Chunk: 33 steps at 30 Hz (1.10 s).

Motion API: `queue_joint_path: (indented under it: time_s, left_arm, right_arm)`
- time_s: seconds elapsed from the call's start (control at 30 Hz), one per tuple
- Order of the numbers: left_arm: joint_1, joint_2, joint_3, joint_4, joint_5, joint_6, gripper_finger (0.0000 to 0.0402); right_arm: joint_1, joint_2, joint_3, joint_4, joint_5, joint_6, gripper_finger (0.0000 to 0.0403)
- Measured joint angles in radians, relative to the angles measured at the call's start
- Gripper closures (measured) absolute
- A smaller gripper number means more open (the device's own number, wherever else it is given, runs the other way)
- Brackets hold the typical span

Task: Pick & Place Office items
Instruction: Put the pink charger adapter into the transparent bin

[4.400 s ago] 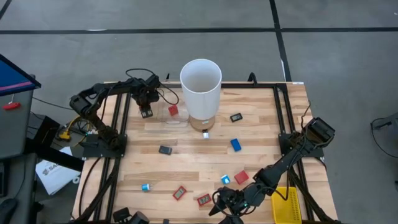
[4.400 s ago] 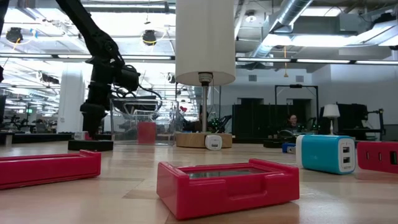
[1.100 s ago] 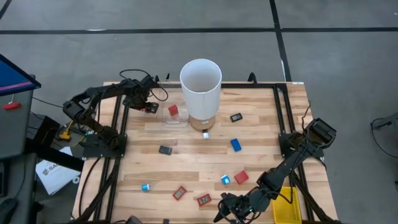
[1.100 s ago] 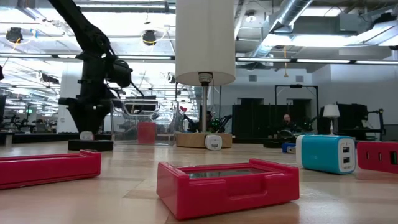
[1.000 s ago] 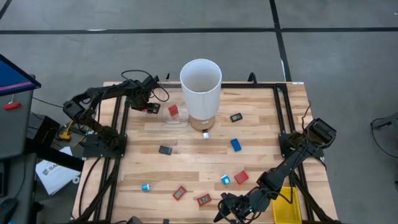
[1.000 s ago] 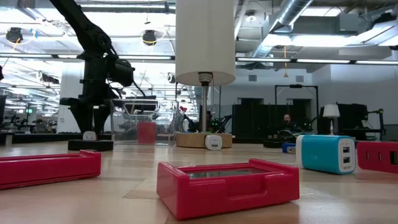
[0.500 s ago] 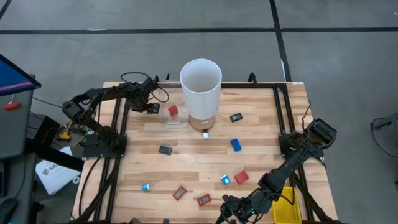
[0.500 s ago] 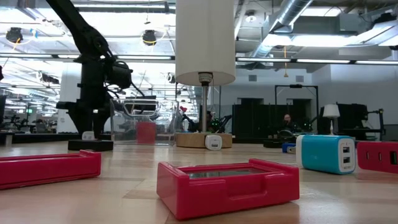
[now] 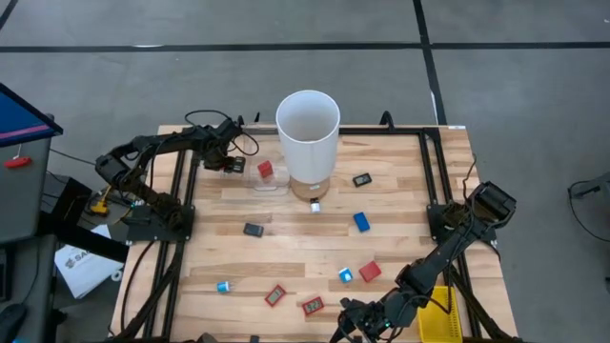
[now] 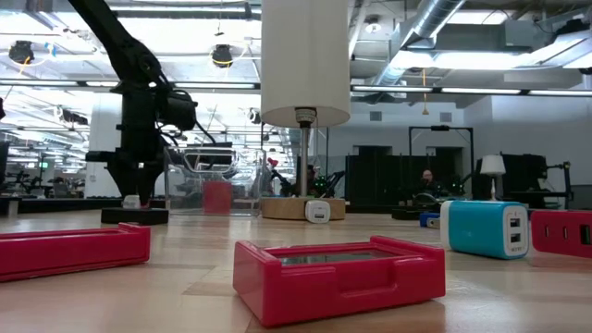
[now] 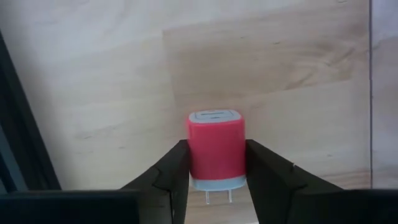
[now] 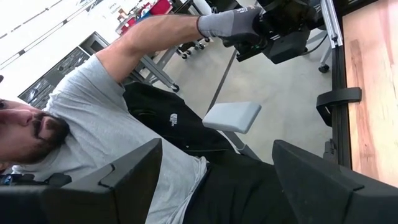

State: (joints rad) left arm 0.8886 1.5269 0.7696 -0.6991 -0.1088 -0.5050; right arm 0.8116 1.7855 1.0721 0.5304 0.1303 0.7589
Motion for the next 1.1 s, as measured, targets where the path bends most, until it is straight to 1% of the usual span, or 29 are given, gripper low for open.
queue_joint_path:
  time_s: [0.23,0.37,0.53,0.73,0.83,0.97,1.1]
  left_arm:
    - [0.000,-0.002,0.000,0.003,0.001,0.031,0.0282]
    - [0.000,-0.027,-0.003,0.001,-0.005,0.049,0.0281]
    - [0.003,-0.123,-0.003,-0.023,0.011,0.059,0.0282]
    - [0.003,-0.289,-0.003,-0.058,0.057,0.059,0.0281]
    - [0.001,-0.379,-0.003,-0.057,0.110,0.060,0.0281]
    - [-0.024,-0.477,-0.002,-0.012,0.199,0.068,0.0280]
    - [-0.070,-0.506,-0.001,0.025,0.230,0.090,0.0282]
  right_arm:
    - [0.000,0.000,0.000,0.000,0.000,0.000,0.0106]
    - [0.000,0.000,0.000,0.000,0.000,0.000,0.0106]
    - [-0.001,0.000,0.000,0.000,0.000,0.000,0.0106]
    - [-0.003,0.000,0.000,0.000,0.000,0.000,0.0106]
    - [-0.008,0.000,0.000,0.000,0.000,0.000,0.0106]
    - [-0.015,0.000,0.000,0.000,-0.003,0.000,0.0106]
    - [-0.027,-0.001,0.000,-0.001,-0.026,0.000,0.0106]
